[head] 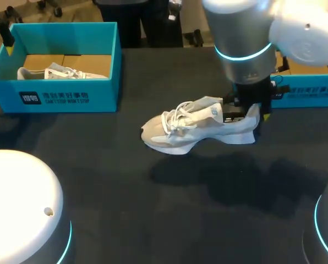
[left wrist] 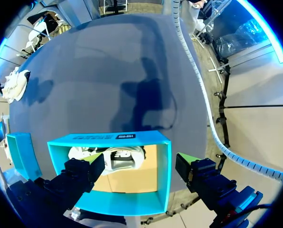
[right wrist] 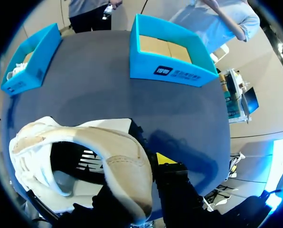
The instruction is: Take the shoe out of the shoebox, open the shoe tongue, remove and reinsert the insole, then place the shoe into the shoebox
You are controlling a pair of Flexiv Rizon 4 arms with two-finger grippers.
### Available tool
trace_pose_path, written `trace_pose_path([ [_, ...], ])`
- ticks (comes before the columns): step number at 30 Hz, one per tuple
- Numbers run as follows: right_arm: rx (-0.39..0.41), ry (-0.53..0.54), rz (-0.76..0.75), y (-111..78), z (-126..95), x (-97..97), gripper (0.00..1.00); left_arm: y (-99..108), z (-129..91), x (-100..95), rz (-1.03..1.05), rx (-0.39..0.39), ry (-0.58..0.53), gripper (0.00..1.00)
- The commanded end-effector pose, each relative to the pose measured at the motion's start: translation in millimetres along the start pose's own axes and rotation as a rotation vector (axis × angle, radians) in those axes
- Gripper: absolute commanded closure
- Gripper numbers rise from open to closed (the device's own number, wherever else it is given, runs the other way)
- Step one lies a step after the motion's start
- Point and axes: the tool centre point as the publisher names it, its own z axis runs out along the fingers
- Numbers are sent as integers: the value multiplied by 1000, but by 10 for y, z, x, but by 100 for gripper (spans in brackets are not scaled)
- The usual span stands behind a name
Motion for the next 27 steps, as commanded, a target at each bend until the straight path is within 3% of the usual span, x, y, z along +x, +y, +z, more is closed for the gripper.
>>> trace_pose_path([
  [1, 0, 6, 0, 7, -4, -16, 100, -2, -6, 1, 0, 0, 3, 0],
  [4, -34, 53, -16, -16, -24, 41, 100, -2, -6, 1, 0, 0, 3, 0],
  [6, -17, 8, -36, -131, 13, 275, 100, -2, -6, 1, 0, 0, 3, 0],
  [12, -17, 35, -80, -424, 159, 829, 100, -2, -6, 1, 0, 0, 3, 0],
  [17, -7, 92, -102, -597, 232, 1156, 100, -2, -6, 1, 0, 0, 3, 0],
  [27, -7, 92, -102, -597, 232, 1156, 100, -2, -6, 1, 0, 0, 3, 0],
])
